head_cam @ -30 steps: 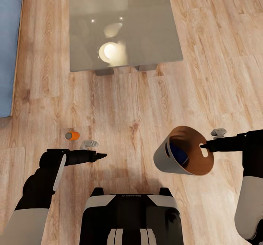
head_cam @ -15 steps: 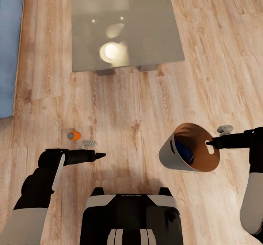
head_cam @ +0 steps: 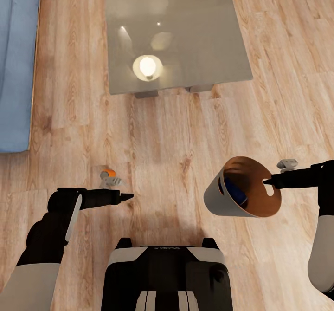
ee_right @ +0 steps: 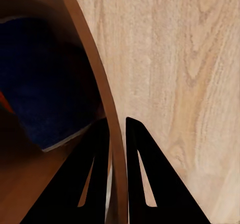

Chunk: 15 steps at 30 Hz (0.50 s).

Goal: Put the three can of soda from the living room inside the tash can in the kitchen.

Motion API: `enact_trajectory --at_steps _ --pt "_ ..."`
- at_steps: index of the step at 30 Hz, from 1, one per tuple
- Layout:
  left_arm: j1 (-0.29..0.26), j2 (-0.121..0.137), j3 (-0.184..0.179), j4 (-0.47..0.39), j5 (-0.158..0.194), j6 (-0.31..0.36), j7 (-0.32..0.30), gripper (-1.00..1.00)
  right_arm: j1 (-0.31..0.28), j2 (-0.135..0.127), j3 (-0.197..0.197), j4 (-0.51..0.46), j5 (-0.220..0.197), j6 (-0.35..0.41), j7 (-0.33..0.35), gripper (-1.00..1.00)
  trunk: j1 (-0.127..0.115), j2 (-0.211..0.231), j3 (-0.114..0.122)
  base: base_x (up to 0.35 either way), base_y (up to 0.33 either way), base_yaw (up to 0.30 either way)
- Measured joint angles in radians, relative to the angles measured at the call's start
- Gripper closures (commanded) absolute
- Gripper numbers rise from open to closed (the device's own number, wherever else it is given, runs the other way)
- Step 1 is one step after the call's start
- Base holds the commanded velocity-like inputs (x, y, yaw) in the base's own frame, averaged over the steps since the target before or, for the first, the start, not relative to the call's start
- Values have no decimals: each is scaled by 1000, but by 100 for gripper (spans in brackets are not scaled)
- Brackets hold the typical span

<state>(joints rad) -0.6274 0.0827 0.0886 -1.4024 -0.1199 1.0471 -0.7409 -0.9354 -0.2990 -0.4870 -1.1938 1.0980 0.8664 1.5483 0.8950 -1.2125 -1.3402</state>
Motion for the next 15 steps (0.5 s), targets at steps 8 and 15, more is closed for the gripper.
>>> enact_trajectory --at_steps 8,15 --pt "-164 15 -1 23 -7 0 8 -100 0 3 1 39 4 -4 -87 100 0 0 0 229 168 0" --pt "-279 21 -3 59 -6 0 9 -100 -3 -1 3 41 10 -3 -183 100 0 0 0 45 30 0"
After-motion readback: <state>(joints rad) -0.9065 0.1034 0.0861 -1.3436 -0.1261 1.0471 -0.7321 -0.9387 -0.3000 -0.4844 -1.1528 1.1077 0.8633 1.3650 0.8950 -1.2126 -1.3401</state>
